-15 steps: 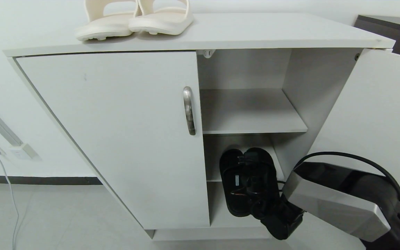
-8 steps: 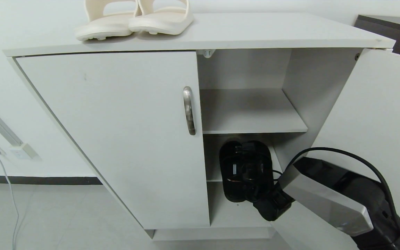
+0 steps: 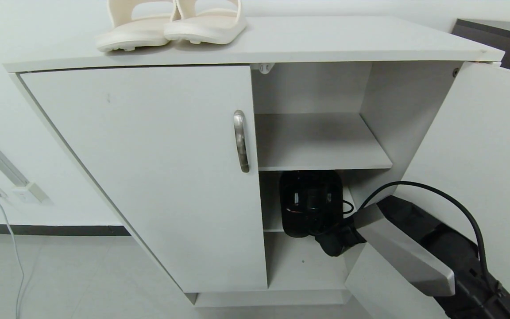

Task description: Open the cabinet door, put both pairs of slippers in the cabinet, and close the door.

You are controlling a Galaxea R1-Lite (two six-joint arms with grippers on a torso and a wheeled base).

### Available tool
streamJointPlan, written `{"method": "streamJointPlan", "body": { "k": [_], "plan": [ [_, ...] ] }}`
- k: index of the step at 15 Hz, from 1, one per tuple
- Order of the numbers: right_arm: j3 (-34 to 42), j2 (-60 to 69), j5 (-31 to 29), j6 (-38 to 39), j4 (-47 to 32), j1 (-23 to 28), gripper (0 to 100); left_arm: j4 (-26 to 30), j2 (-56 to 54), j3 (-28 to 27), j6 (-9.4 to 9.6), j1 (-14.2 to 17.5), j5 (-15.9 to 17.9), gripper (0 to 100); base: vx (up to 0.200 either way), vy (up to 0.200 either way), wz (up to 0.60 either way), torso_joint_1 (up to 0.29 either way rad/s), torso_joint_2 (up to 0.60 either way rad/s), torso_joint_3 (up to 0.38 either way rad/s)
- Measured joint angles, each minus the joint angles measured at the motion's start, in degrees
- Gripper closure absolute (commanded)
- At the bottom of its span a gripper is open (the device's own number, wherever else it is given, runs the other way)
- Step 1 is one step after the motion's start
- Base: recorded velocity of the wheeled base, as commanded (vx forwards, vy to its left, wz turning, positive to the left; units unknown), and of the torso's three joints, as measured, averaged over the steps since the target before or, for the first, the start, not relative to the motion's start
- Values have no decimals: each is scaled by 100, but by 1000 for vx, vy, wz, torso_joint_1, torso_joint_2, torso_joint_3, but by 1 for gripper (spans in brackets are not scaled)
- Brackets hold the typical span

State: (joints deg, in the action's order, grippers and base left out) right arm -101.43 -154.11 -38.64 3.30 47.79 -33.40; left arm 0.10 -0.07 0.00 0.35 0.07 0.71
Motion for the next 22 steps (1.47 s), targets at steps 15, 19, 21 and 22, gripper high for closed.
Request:
{"method": "streamJointPlan", "body": {
  "k": [15, 19, 21, 22],
  "plan": [
    [881, 238, -49, -57, 429, 6, 0, 0, 0, 0, -2, 2, 0, 100, 0, 0, 0, 0, 0, 0],
    [2409, 1034, -55, -60, 1018, -166, 0, 0, 0, 0, -6, 0, 5, 100, 0, 0, 0, 0, 0, 0],
    [3450, 1563, -55, -57, 1426, -336, 0, 0, 0, 0, -9, 0, 5, 100, 0, 0, 0, 0, 0, 0],
    [3875, 1794, -57, -55, 1626, -428, 0, 0, 0, 0, -4, -2, 7, 100, 0, 0, 0, 0, 0, 0]
  ]
}}
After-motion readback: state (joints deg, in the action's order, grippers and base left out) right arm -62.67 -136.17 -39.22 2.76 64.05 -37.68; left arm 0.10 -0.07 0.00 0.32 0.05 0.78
